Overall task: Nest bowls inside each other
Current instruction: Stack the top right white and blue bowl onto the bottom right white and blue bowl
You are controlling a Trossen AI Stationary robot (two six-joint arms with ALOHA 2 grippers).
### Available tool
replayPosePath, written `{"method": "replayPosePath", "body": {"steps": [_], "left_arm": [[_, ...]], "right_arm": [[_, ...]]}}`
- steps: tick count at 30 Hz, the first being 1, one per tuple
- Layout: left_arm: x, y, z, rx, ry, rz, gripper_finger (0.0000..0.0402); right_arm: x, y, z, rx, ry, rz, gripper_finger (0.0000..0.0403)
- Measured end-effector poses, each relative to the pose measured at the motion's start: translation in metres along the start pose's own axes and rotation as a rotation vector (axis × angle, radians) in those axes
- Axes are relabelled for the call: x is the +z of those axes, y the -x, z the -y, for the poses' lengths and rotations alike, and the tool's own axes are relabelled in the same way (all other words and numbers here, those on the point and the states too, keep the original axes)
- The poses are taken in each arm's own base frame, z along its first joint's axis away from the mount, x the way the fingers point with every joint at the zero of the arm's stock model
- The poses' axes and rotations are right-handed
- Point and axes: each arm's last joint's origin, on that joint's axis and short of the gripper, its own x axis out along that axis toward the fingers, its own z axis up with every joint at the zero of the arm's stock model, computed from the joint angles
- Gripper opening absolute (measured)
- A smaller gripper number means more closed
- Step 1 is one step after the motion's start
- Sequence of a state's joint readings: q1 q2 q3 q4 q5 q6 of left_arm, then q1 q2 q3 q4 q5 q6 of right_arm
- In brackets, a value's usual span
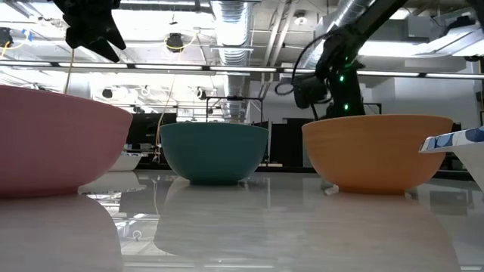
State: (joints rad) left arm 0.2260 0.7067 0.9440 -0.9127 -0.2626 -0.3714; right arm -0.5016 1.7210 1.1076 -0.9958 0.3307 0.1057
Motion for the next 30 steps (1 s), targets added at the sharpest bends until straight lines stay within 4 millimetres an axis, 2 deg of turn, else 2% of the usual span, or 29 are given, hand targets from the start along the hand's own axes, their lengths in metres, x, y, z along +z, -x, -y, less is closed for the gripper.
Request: {"method": "replayPosePath", "body": {"steps": [5, 10, 17, 23, 25, 30], "left_arm": [[0.000, 0.000, -0.001, 0.026, -0.001, 0.010, 0.0258], [0.000, 0.000, -0.001, 0.030, 0.003, 0.011, 0.0258], [0.000, 0.000, -0.001, 0.030, 0.005, 0.012, 0.0258], [0.001, 0.000, -0.001, 0.029, 0.007, 0.014, 0.0258], [0.001, 0.000, -0.001, 0.029, 0.017, 0.014, 0.0258], [0.001, 0.000, -0.001, 0.034, 0.043, 0.017, 0.0258]], "right_arm": [[-0.011, 0.029, 0.000, 0.029, -0.042, 0.103, 0.0008], [-0.035, 0.078, -0.006, 0.070, 0.000, 0.299, 0.0006], [-0.094, 0.144, -0.034, 0.251, 0.429, 0.622, 0.0003], [-0.157, 0.180, -0.070, 0.277, 1.041, 0.886, 0.0005], [-0.173, 0.188, -0.084, 0.282, 1.106, 0.955, 0.0006], [-0.205, 0.201, -0.123, 0.274, 1.079, 1.100, 0.0006]]}}
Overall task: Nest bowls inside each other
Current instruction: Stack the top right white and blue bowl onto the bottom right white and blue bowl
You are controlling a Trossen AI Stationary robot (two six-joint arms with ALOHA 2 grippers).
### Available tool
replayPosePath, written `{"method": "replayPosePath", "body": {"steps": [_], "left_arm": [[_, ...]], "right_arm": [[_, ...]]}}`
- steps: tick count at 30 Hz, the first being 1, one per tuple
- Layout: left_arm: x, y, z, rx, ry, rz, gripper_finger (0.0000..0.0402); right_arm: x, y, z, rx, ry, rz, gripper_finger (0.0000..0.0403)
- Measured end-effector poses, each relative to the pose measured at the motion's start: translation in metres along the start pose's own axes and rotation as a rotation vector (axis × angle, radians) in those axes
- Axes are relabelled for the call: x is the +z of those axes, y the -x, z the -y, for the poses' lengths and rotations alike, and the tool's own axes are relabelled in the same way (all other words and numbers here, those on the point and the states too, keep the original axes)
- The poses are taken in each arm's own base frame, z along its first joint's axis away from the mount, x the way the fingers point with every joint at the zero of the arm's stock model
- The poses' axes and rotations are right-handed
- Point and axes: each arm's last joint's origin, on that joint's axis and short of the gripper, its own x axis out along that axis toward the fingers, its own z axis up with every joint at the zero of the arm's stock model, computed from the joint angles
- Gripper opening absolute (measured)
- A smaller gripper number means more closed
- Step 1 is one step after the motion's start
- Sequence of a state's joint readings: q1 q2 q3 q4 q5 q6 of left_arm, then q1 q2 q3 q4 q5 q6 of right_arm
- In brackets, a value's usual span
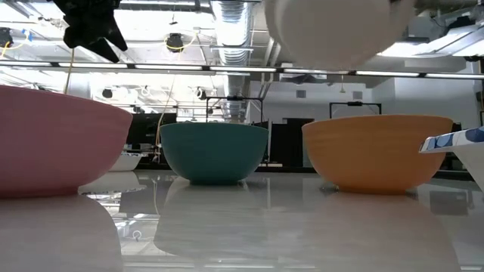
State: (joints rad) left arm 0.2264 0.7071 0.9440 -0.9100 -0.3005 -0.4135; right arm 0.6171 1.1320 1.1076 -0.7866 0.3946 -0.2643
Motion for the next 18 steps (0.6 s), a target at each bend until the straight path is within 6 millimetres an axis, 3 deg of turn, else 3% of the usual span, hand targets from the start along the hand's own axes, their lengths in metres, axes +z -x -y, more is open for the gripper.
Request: {"method": "replayPosePath", "body": {"steps": [5, 10, 18], "left_arm": [[0.000, 0.000, -0.001, 0.027, 0.028, 0.012, 0.0258], [0.001, 0.000, -0.002, 0.070, 0.050, 0.032, 0.0258], [0.001, 0.000, -0.003, 0.115, 0.066, 0.055, 0.0258]], "right_arm": [[0.032, -0.009, -0.043, 0.063, 0.044, 0.062, 0.0006], [0.058, -0.015, -0.079, 0.106, 0.101, -0.020, 0.0005], [0.069, -0.021, -0.133, 0.130, 0.096, -0.204, 0.0003]]}}
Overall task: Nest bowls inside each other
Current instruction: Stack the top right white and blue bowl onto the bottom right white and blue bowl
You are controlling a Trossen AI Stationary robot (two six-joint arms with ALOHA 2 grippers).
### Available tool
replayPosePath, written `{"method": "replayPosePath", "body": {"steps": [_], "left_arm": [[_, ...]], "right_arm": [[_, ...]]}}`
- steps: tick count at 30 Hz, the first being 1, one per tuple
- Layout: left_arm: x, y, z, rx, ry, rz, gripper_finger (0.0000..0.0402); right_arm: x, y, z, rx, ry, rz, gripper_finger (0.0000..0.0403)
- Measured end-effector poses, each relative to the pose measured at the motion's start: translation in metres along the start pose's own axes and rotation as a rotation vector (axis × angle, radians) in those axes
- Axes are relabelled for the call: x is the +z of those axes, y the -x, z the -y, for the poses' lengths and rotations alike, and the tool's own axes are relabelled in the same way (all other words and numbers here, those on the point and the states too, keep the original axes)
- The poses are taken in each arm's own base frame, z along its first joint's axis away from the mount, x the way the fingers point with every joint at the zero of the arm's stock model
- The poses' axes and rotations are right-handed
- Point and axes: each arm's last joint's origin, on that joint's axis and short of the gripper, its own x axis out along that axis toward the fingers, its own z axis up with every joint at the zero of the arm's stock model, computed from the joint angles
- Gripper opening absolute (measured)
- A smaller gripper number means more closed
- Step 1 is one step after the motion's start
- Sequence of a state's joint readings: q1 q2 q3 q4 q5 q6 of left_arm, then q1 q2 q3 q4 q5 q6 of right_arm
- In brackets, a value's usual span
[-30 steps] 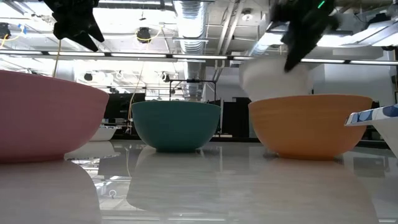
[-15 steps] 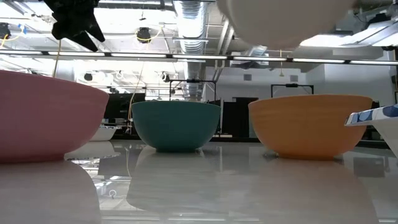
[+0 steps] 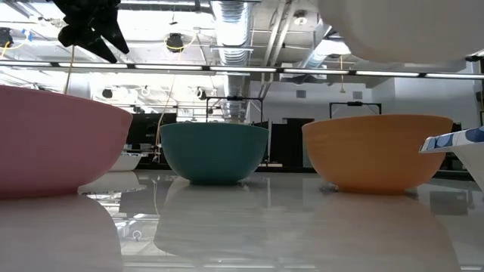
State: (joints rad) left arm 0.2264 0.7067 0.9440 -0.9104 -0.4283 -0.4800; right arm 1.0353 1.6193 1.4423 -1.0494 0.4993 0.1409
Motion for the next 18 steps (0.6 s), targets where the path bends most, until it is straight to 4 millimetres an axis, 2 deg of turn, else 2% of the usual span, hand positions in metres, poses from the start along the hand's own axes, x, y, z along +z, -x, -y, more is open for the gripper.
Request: {"method": "replayPosePath", "body": {"steps": [7, 12, 18], "left_arm": [[0.000, 0.000, 0.000, 0.004, 0.000, 0.002, 0.0258], [0.000, 0.000, 0.000, 0.007, 0.000, 0.003, 0.0258], [0.000, 0.000, 0.000, 0.009, -0.001, 0.005, 0.0258]], "right_arm": [[0.011, -0.020, -0.033, 0.010, -0.012, -0.056, 0.0003], [0.012, -0.038, -0.045, 0.013, 0.008, -0.138, 0.0004], [0.013, -0.049, -0.054, 0.040, 0.016, -0.168, 0.0005]]}}
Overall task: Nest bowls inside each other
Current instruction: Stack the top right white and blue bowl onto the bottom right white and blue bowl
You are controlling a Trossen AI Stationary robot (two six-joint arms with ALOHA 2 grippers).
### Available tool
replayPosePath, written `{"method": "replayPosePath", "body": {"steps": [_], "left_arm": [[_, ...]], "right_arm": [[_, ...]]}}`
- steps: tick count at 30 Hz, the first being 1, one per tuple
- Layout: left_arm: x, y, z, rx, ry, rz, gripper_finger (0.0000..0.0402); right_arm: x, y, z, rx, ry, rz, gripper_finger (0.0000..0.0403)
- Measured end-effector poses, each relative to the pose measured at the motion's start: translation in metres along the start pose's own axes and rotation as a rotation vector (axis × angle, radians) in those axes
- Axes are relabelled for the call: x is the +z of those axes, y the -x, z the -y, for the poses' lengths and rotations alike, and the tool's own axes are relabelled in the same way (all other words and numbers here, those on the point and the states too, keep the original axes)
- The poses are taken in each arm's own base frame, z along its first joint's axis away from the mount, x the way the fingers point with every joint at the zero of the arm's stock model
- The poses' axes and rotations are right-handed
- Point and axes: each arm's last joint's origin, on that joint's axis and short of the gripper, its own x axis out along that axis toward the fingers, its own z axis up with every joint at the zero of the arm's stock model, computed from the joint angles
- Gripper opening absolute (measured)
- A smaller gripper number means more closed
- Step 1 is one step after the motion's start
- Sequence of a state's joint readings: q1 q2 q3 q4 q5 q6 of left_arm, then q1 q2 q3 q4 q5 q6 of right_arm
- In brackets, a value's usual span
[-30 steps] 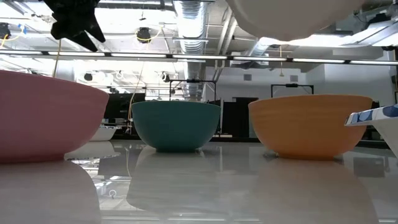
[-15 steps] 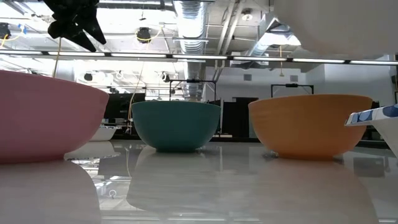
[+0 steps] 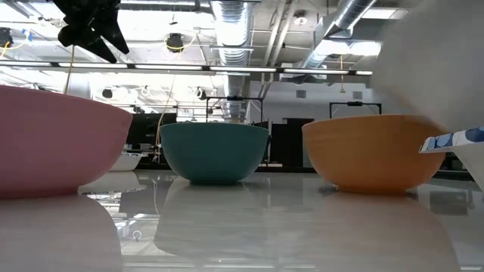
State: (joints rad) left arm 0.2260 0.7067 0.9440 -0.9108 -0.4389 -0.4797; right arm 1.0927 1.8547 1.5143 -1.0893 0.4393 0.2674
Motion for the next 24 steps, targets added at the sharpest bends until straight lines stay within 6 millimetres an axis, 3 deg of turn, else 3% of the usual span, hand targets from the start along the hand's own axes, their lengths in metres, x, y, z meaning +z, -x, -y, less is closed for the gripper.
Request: {"method": "replayPosePath", "body": {"steps": [12, 24], "left_arm": [[0.0006, 0.0000, -0.0013, 0.043, 0.000, 0.022, 0.0258], [0.0010, 0.0000, -0.0019, 0.066, -0.001, 0.033, 0.0258]], "right_arm": [[0.0016, 0.0014, -0.0023, 0.007, -0.053, 0.025, 0.0008], [0.0029, 0.0013, -0.0045, 0.082, -0.248, 0.013, 0.0072]]}}
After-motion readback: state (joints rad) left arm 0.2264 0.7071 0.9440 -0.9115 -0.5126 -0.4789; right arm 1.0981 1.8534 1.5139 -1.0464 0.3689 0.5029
